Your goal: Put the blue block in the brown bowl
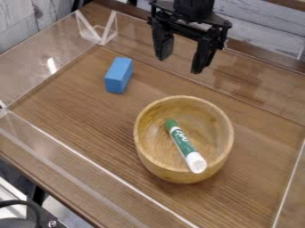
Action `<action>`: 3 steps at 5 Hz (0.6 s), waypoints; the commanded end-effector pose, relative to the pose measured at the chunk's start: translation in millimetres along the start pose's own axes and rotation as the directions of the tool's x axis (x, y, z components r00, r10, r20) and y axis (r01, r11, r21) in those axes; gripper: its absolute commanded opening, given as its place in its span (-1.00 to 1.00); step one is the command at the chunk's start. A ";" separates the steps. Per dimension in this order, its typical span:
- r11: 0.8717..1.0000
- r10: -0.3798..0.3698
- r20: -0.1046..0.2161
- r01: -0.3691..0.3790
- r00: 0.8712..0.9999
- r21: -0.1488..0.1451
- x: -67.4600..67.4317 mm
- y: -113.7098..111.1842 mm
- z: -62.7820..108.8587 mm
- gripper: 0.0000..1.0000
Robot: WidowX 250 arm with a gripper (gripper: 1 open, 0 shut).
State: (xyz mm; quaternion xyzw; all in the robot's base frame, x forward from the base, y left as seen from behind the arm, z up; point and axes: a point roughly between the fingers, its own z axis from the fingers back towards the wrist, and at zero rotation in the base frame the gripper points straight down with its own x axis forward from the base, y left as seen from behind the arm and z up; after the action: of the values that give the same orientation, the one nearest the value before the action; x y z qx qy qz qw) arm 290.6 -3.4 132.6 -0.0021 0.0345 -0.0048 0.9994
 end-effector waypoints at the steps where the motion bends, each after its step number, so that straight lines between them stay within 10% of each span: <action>1: 1.000 0.019 -0.010 -0.019 1.000 -0.003 -0.2 5.4 -5.3 1.00; 3: 0.991 0.135 0.027 -0.135 0.990 -0.020 -0.7 44.1 -8.7 1.00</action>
State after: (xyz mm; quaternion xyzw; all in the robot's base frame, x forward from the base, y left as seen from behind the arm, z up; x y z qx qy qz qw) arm 285.1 41.0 108.7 -0.0123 0.0489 0.0669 0.9965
